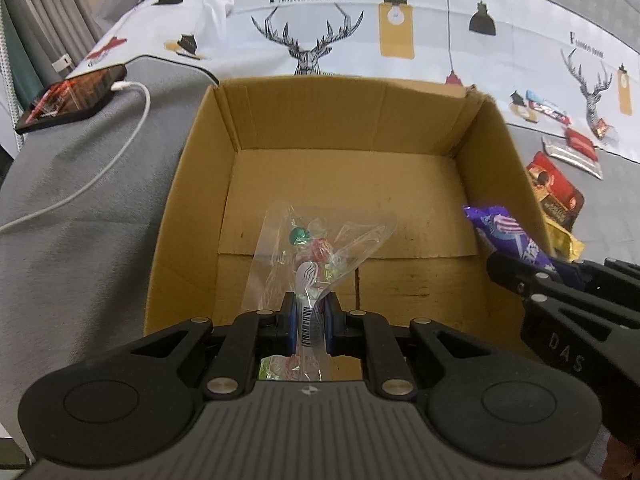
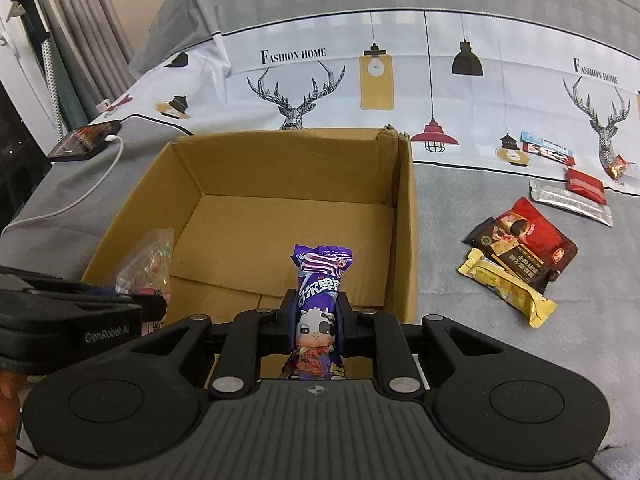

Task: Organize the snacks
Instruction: 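Carry the candy bag with left tool while right tool carries purple bar to box, then release the candy bag with left tool while right tool releases purple bar into box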

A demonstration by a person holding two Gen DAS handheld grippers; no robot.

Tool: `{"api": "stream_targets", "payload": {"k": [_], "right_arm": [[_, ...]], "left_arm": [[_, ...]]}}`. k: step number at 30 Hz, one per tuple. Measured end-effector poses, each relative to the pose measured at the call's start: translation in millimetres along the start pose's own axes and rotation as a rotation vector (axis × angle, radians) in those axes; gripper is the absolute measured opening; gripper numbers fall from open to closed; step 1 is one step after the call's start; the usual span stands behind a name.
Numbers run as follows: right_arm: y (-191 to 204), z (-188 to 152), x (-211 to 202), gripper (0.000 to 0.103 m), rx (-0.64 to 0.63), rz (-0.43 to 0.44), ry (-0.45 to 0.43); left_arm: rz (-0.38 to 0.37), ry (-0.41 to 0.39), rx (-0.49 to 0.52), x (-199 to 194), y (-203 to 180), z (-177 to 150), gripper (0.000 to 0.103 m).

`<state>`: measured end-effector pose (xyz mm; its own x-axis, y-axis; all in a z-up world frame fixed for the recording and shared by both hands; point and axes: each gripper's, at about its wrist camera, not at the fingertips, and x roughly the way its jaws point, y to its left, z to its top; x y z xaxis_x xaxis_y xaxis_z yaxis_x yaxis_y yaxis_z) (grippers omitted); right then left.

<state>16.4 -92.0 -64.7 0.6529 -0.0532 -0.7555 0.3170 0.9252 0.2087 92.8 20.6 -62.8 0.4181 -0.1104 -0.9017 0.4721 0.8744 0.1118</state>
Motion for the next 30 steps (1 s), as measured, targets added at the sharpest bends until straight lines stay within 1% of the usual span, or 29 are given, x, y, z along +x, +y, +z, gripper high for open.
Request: {"api": "stream_targets", "payload": {"k": [7, 13, 14, 15, 16, 17, 18, 19, 20, 21, 23, 26, 28, 30], "right_arm": [[-0.6, 3.6, 17.2, 0.02, 0.009, 0.01, 0.021], [1.8, 8.8, 24.7, 0.021, 0.009, 0.007, 0.013], [1.3, 10.2, 25.0, 0.022, 0.015, 0.008, 0.009], [0.7, 11.7, 24.7, 0.031, 0.025, 0.01, 0.003], [-0.2, 13.1, 23.5, 0.04, 0.038, 0.011, -0.002], [-0.8, 14.4, 21.5, 0.061, 0.051, 0.007, -0.008], [-1.5, 15.4, 17.3, 0.076, 0.067, 0.002, -0.018], [-1.8, 16.1, 13.5, 0.079, 0.075, 0.005, -0.028], [-1.9, 16.2, 8.7, 0.08, 0.075, 0.015, -0.036], [-2.2, 15.6, 3.3, 0.081, 0.079, 0.025, -0.042], [-0.6, 12.1, -7.9, 0.083, 0.076, 0.026, -0.038], [1.1, -0.6, -31.6, 0.086, 0.082, 0.05, -0.036], [4.9, -11.8, -48.2, 0.088, 0.068, 0.064, -0.04], [10.5, -24.2, -64.8, 0.09, 0.042, 0.061, -0.05]], "left_arm": [[0.017, 0.041, -0.006, 22.3, 4.8, 1.4, 0.014], [0.036, 0.032, -0.006, 26.8, 9.6, 7.9, 0.015], [0.033, 0.027, 0.0, 25.5, 9.4, 8.8, 0.02], [0.032, 0.021, 0.007, 23.4, 9.1, 9.9, 0.03], [0.033, 0.015, 0.013, 20.0, 8.9, 10.9, 0.068], [0.041, 0.006, 0.015, 15.5, 8.6, 11.5, 0.101], [0.058, -0.021, 0.016, 8.8, 8.5, 10.4, 0.102], [0.074, -0.058, 0.026, 1.2, 7.9, 7.3, 0.102], [0.083, -0.077, 0.042, -4.3, 7.3, 3.9, 0.102], [0.084, -0.078, 0.059, -9.0, 6.4, 0.4, 0.102], [0.065, -0.06, 0.074, -19.5, 7.0, -9.0, 0.102], [0.051, -0.055, 0.034, -36.9, 15.2, -28.2, 0.102], [0.038, -0.044, 0.002, -47.4, 19.8, -40.6, 0.102], [0.038, -0.037, -0.024, -57.7, 24.1, -53.6, 0.102]]}}
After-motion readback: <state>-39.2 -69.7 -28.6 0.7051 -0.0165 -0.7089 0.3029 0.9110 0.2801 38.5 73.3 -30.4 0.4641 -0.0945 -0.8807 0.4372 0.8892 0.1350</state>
